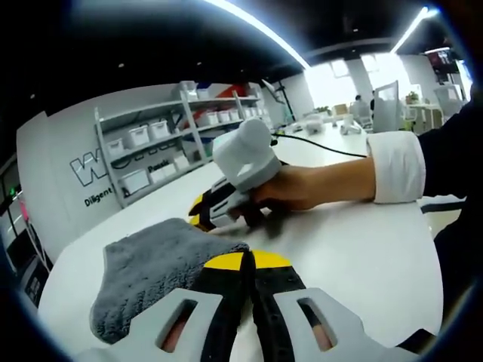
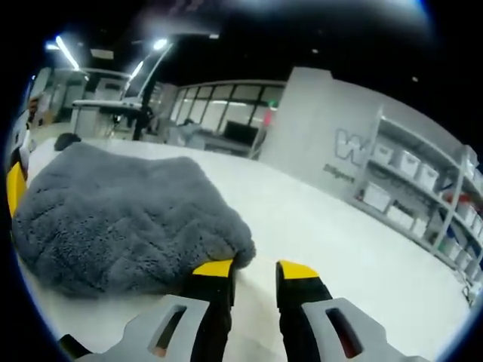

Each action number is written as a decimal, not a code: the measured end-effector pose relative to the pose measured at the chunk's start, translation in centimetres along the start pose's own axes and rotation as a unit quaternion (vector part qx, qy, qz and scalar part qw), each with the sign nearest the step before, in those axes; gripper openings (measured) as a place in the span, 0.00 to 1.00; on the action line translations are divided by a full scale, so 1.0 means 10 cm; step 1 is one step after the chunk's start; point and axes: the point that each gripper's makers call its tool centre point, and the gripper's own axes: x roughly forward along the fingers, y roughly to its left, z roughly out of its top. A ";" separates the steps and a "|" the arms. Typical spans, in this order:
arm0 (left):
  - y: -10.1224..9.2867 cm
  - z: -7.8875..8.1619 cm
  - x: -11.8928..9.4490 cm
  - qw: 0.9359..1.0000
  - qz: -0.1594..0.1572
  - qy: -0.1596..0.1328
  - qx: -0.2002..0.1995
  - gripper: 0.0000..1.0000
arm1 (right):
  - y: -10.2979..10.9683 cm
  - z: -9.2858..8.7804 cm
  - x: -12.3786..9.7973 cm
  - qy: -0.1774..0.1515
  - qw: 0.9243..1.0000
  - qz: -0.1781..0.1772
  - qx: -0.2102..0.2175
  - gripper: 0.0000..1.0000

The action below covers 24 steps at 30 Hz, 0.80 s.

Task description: Open the folded towel by lifting each exposed corner and separating the folded layers until the towel lies flat within the target outline without major curled edges

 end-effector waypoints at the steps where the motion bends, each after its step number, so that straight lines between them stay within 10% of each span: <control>1: 0.00 0.00 0.00 1.000 0.000 0.000 0.000 0.01 | 0.00 0.00 0.00 0.000 1.000 0.000 0.001 0.18; 24: -0.01 0.01 0.01 1.000 -0.009 -0.010 -0.011 0.02 | -0.01 0.02 0.02 -0.003 1.000 -0.006 0.006 0.18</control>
